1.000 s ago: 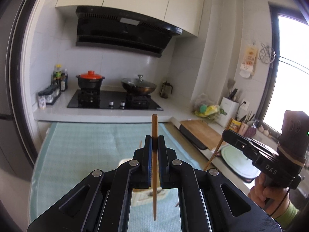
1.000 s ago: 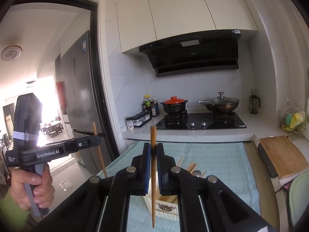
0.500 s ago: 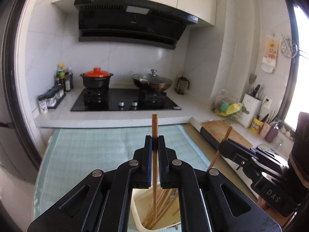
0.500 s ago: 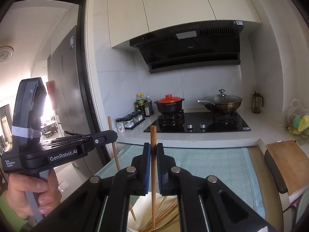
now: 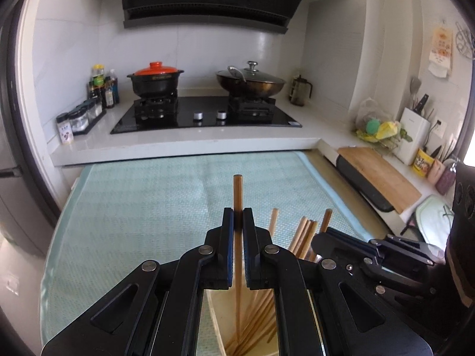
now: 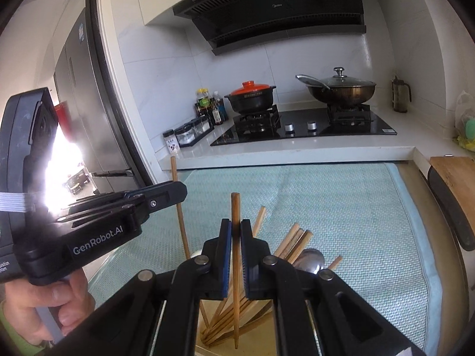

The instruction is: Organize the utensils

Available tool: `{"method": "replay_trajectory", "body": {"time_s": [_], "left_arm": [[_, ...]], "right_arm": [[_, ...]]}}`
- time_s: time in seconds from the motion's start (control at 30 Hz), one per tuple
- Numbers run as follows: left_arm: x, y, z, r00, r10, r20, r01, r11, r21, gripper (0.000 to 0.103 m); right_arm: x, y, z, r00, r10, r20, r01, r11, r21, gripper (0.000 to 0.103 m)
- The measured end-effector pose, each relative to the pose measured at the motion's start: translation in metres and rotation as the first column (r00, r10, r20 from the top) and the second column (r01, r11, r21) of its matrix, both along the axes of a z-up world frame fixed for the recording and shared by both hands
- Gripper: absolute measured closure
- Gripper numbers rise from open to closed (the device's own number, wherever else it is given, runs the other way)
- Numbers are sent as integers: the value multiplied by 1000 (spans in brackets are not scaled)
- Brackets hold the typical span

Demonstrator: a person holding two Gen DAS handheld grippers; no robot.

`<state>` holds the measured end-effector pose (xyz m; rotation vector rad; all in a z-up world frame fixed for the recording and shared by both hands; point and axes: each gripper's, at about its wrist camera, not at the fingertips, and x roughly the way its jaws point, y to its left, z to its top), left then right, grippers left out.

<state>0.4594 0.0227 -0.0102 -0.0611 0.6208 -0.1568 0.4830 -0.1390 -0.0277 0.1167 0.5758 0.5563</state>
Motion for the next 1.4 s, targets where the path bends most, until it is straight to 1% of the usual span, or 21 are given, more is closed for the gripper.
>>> {"method": "replay_trajectory", "body": {"time_s": [0.13,0.17,0.2,0.23,0.27,0.3,0.33,0.37,0.43,0.5,0.57,0.63,0.67,0.7,0.8,0.9,0.97,1.07,1.17,1.27,1.4], "left_arm": [[1,-3,-4,1000,0,-16,0,1000,29,98],[1,-3,-4,1000,6,-20,-6,999,35,96],[1,-2,-3,1000,6,-25,-5,999,37,81],[-2,-1,-2,1000,7,-28,-6,999,39,68],[-5,2,0,1000,13,-23,-12,999,42,42],[-11,6,4,1000,24,-3,-24,999,45,28],[-21,11,10,999,29,27,-30,999,36,26],[-29,16,16,999,28,44,-29,999,32,22],[-46,25,29,997,33,66,-35,999,31,15],[-71,32,41,993,49,104,-54,998,40,2],[-99,34,50,985,70,157,-82,994,73,1],[-126,33,54,977,98,187,-122,985,122,0],[-139,32,54,975,109,196,-136,981,134,0],[-151,31,51,974,116,193,-144,980,139,0],[-181,26,35,981,145,129,-164,974,154,0],[-212,16,15,977,180,113,-200,960,194,0],[-228,10,6,976,192,106,-211,955,208,0],[-247,4,-3,978,198,72,-208,961,181,0],[-260,0,-7,982,186,40,-189,971,143,0],[-269,-2,-8,981,191,26,-192,973,126,0],[-275,2,-13,977,215,-3,-213,971,111,0]], "right_arm": [[4,3,-9,999,2,-52,-4,1000,-21,96],[7,4,-11,997,-4,-76,2,1000,-28,95],[11,5,-13,995,-9,-100,5,999,-38,91],[13,5,-14,993,-13,-120,8,999,-46,84],[13,5,-13,992,-17,-127,11,999,-48,64],[12,3,-10,992,-22,-121,17,999,-44,42],[7,0,-5,994,-26,-105,22,999,-41,37],[2,-2,1,996,-30,-83,26,998,-50,35],[-10,-7,16,998,-32,-52,28,998,-63,34],[-24,-14,32,999,-48,-22,46,996,-74,28],[-43,-23,46,998,-67,13,68,994,-83,24],[-65,-33,55,995,-90,34,93,991,-99,21],[-76,-38,59,994,-102,45,106,989,-105,19],[-88,-43,61,992,-114,59,120,986,-112,17],[-128,-48,60,987,-133,87,145,978,-152,13],[-170,-52,46,986,-143,83,155,973,-171,8],[-194,-52,33,987,-146,64,155,972,-179,8],[-224,-47,13,988,-152,30,155,962,-225,8],[-250,-40,4,987,-158,37,162,949,-271,8],[-268,-41,3,985,-167,42,172,943,-285,8],[-275,-44,10,980,-193,47,198,939,-283,8]]}}
